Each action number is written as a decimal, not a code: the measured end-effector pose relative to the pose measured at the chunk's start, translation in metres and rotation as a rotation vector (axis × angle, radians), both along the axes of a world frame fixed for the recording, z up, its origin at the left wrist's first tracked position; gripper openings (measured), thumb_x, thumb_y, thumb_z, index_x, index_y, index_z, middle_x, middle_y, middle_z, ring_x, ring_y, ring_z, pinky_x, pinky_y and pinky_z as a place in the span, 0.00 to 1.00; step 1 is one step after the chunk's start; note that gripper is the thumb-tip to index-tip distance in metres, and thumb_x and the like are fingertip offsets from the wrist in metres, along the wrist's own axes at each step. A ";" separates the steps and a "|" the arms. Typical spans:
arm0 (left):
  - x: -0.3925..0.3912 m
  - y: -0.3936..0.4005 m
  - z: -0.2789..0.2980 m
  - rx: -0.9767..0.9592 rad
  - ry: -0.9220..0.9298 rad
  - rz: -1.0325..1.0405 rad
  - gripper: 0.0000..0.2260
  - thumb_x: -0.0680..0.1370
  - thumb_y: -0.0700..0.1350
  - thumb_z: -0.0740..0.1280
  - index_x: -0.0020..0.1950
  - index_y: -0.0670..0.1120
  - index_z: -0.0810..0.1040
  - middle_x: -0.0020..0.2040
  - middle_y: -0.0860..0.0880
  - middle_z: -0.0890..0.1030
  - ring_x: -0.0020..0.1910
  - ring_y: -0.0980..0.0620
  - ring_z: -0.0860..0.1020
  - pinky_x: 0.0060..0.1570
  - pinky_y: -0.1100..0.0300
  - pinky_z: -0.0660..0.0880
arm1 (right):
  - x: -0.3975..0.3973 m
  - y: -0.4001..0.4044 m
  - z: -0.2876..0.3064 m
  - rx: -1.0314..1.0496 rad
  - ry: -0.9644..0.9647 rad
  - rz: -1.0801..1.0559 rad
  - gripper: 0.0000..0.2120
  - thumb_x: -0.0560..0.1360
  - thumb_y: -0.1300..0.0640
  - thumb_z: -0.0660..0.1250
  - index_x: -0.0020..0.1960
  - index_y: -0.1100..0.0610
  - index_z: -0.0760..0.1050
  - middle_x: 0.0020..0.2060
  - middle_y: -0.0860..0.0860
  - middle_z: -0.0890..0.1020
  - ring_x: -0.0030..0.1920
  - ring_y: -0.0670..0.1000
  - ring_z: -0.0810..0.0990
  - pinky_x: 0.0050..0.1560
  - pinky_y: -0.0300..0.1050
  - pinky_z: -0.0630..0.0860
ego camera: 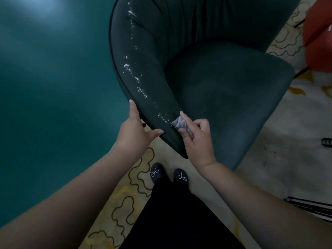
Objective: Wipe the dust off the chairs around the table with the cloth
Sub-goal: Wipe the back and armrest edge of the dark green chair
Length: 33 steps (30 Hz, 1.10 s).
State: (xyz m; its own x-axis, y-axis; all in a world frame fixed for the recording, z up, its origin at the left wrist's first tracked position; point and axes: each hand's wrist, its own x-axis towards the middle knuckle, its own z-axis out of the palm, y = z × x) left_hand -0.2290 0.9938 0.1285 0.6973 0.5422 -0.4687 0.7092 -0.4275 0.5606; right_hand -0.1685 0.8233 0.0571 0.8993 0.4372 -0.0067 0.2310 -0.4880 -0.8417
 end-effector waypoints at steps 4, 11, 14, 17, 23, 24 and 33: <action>0.002 0.005 0.002 -0.055 -0.021 0.028 0.52 0.70 0.50 0.77 0.78 0.55 0.40 0.68 0.52 0.74 0.61 0.50 0.77 0.59 0.46 0.75 | -0.005 -0.013 0.002 0.044 -0.032 0.062 0.21 0.78 0.52 0.62 0.70 0.45 0.66 0.47 0.49 0.65 0.47 0.46 0.68 0.57 0.31 0.66; 0.008 0.006 0.002 -0.121 -0.002 0.088 0.53 0.70 0.45 0.77 0.78 0.57 0.39 0.67 0.51 0.75 0.58 0.51 0.79 0.59 0.47 0.76 | 0.021 0.015 0.014 0.024 -0.106 0.082 0.23 0.76 0.53 0.64 0.70 0.45 0.65 0.48 0.50 0.65 0.50 0.52 0.69 0.58 0.45 0.71; 0.007 0.007 0.001 -0.120 0.009 0.076 0.54 0.70 0.46 0.77 0.77 0.57 0.36 0.66 0.50 0.76 0.57 0.50 0.79 0.58 0.47 0.76 | 0.024 0.025 0.019 0.029 -0.185 0.247 0.21 0.76 0.50 0.63 0.69 0.45 0.69 0.48 0.51 0.67 0.49 0.53 0.69 0.55 0.49 0.72; 0.006 0.009 0.000 -0.138 -0.004 0.074 0.54 0.70 0.46 0.77 0.77 0.57 0.35 0.64 0.52 0.78 0.54 0.53 0.80 0.57 0.48 0.77 | 0.035 0.038 0.020 -0.027 -0.157 0.321 0.22 0.75 0.54 0.67 0.68 0.45 0.72 0.48 0.54 0.69 0.50 0.54 0.68 0.56 0.53 0.72; 0.007 0.021 -0.004 -0.247 -0.057 0.115 0.54 0.70 0.42 0.76 0.77 0.60 0.36 0.67 0.53 0.75 0.56 0.54 0.80 0.59 0.48 0.76 | 0.029 0.023 0.016 0.006 -0.169 0.366 0.22 0.76 0.52 0.64 0.69 0.43 0.70 0.49 0.52 0.68 0.50 0.53 0.69 0.52 0.52 0.73; 0.007 0.023 -0.004 -0.273 -0.067 0.119 0.54 0.71 0.41 0.76 0.76 0.60 0.36 0.68 0.53 0.74 0.55 0.56 0.80 0.59 0.49 0.76 | 0.024 0.017 0.015 0.018 -0.176 0.381 0.22 0.76 0.53 0.64 0.69 0.43 0.70 0.49 0.52 0.68 0.50 0.53 0.69 0.53 0.51 0.73; 0.008 0.037 -0.006 -0.333 -0.191 0.187 0.47 0.74 0.38 0.73 0.75 0.67 0.43 0.69 0.56 0.72 0.50 0.61 0.81 0.55 0.52 0.78 | 0.049 0.048 0.017 -0.016 -0.108 0.378 0.28 0.74 0.59 0.70 0.68 0.39 0.68 0.50 0.50 0.66 0.52 0.51 0.66 0.56 0.42 0.69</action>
State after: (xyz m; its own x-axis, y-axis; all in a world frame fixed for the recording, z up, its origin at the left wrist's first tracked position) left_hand -0.2206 1.0312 0.1223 0.6929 0.5083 -0.5115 0.6271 -0.0746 0.7754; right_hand -0.1192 0.8717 0.0738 0.6706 0.7386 0.0697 0.4839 -0.3643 -0.7957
